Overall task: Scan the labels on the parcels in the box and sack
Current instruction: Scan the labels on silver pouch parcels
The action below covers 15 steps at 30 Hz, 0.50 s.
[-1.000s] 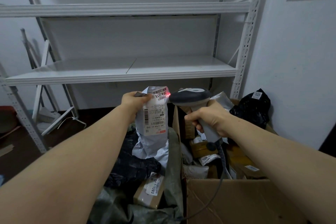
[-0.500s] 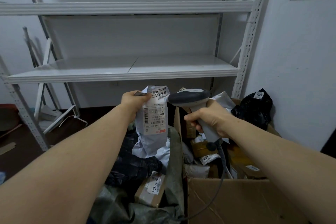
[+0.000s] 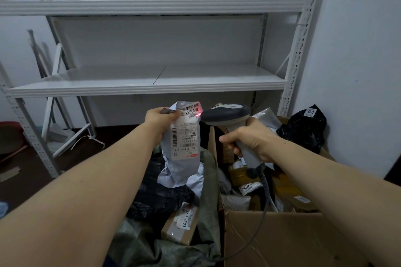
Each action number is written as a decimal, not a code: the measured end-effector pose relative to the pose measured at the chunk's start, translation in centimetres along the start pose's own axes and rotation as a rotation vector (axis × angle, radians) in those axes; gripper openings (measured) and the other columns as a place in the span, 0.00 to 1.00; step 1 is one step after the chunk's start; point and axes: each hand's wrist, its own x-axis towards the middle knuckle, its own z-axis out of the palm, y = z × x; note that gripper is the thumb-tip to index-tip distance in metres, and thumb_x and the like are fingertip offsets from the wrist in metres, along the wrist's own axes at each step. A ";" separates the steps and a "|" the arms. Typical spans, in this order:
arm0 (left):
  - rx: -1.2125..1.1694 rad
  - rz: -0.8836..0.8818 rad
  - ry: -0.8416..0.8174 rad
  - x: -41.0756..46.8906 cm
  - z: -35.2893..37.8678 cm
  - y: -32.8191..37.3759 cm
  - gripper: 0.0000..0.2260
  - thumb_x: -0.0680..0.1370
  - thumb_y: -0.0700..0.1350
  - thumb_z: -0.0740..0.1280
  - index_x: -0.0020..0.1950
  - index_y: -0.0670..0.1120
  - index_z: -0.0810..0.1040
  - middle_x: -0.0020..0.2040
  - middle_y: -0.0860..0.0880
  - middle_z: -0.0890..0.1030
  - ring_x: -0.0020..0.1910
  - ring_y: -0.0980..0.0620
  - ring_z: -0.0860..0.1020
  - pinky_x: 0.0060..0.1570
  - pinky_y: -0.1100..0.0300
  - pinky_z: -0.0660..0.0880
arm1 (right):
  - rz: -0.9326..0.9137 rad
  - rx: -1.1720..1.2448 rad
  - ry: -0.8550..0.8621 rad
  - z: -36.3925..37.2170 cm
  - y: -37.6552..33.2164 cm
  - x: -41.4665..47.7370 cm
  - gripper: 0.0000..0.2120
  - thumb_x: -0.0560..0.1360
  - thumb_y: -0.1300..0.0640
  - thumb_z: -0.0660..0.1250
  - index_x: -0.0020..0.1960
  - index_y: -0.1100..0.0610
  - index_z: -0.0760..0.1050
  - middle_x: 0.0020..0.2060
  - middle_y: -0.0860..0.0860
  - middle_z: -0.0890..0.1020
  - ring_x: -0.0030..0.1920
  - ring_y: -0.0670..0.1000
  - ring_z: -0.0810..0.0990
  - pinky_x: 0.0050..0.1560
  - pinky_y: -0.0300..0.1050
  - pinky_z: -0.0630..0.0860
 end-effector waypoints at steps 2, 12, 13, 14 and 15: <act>0.015 -0.018 0.002 0.1 0.0 -0.1 0.08 0.74 0.41 0.72 0.37 0.45 0.75 0.39 0.45 0.80 0.41 0.45 0.79 0.50 0.50 0.78 | 0.008 0.028 0.004 0.1 0.2 0.2 0.07 0.70 0.68 0.72 0.40 0.61 0.74 0.27 0.57 0.76 0.23 0.50 0.71 0.24 0.40 0.69; 0.282 -0.188 0.141 4.3 -1.4 -5.4 0.16 0.79 0.39 0.64 0.65 0.34 0.72 0.63 0.36 0.76 0.61 0.38 0.76 0.50 0.52 0.74 | 0.217 0.156 0.043 0.7 4.7 3.1 0.06 0.71 0.66 0.71 0.37 0.63 0.75 0.23 0.54 0.74 0.21 0.48 0.69 0.25 0.39 0.67; 0.323 -0.209 0.122 4.5 -1.0 -5.9 0.17 0.78 0.39 0.65 0.65 0.33 0.72 0.63 0.37 0.76 0.61 0.38 0.76 0.52 0.52 0.75 | 0.236 0.164 0.059 0.5 5.3 3.5 0.07 0.70 0.65 0.72 0.37 0.63 0.75 0.23 0.54 0.74 0.21 0.48 0.70 0.25 0.39 0.68; 0.400 -0.231 0.115 4.7 -0.6 -6.4 0.19 0.78 0.41 0.66 0.66 0.34 0.71 0.63 0.38 0.76 0.62 0.37 0.75 0.55 0.52 0.74 | 0.257 0.175 0.076 0.2 5.9 3.9 0.07 0.70 0.65 0.72 0.36 0.63 0.75 0.23 0.54 0.75 0.20 0.48 0.70 0.24 0.38 0.68; 0.514 -0.267 0.116 5.1 0.0 -6.9 0.21 0.77 0.44 0.65 0.66 0.34 0.69 0.64 0.38 0.74 0.63 0.37 0.73 0.58 0.51 0.73 | 0.280 0.194 0.092 -0.1 6.5 4.3 0.07 0.71 0.65 0.72 0.36 0.63 0.75 0.23 0.54 0.75 0.21 0.48 0.70 0.24 0.38 0.68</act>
